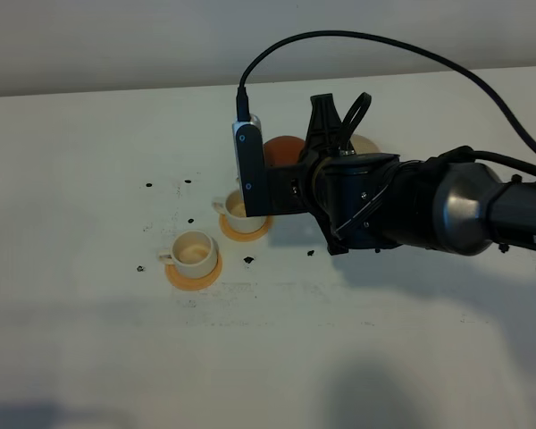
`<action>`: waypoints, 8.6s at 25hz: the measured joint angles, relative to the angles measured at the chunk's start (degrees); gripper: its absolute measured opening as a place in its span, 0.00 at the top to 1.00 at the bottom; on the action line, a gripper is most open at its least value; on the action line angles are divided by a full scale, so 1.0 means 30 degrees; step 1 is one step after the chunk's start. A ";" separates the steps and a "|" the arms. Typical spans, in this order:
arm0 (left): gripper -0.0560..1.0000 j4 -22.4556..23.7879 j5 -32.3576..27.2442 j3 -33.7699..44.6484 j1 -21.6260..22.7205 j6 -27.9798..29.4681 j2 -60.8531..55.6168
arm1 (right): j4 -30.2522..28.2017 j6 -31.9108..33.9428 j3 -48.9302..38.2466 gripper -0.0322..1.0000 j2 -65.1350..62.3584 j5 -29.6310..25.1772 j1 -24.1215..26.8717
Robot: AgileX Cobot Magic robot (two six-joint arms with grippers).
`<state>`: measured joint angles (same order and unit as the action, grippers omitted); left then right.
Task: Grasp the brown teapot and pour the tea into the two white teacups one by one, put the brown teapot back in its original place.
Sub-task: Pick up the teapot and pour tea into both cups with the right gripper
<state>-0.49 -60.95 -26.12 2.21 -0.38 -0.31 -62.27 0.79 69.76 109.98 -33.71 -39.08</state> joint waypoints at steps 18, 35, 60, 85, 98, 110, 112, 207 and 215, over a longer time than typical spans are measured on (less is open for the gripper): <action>0.74 0.0000 0.0000 0.0000 0.0000 0.0000 0.0000 | -0.1271 -0.0833 0.0000 0.88 0.0537 -0.0090 0.0000; 0.74 0.0000 0.0000 0.0000 0.0000 0.0000 0.0000 | -0.3190 -0.1728 0.0000 0.88 0.0537 -0.0408 0.0000; 0.74 0.0000 0.0000 0.0000 0.0000 -0.0018 0.0000 | -0.3633 -0.1764 0.0391 0.88 0.0537 -0.1030 0.0000; 0.74 0.0000 0.0000 0.0000 0.0000 -0.0006 0.0000 | -0.3899 -0.2705 0.0391 0.88 0.0537 -0.1238 -0.0166; 0.74 0.0000 0.0000 0.0000 0.0000 -0.0006 0.0000 | -0.4447 -0.2918 0.0391 0.88 0.0537 -0.1647 -0.0360; 0.74 0.0000 0.0000 0.0000 0.0000 -0.0006 0.0000 | -0.4835 -0.3296 0.0391 0.88 0.0537 -0.1961 -0.0360; 0.74 0.0000 0.0000 0.0000 0.0000 -0.0006 0.0000 | -0.4883 -0.3296 0.0391 0.88 0.0537 -0.1961 -0.0360; 0.74 0.0000 0.0000 0.0000 0.0000 -0.0006 0.0000 | 1.8586 0.1776 0.2951 0.88 0.1131 -0.1596 0.3385; 0.74 0.0000 0.0000 0.0000 0.0000 -0.0006 0.0000 | 1.9055 0.1776 0.1259 0.88 0.1365 0.0652 0.3617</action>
<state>-0.49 -60.95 -26.12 2.21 -0.40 -0.31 -5.11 6.12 73.54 114.07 -31.75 -28.22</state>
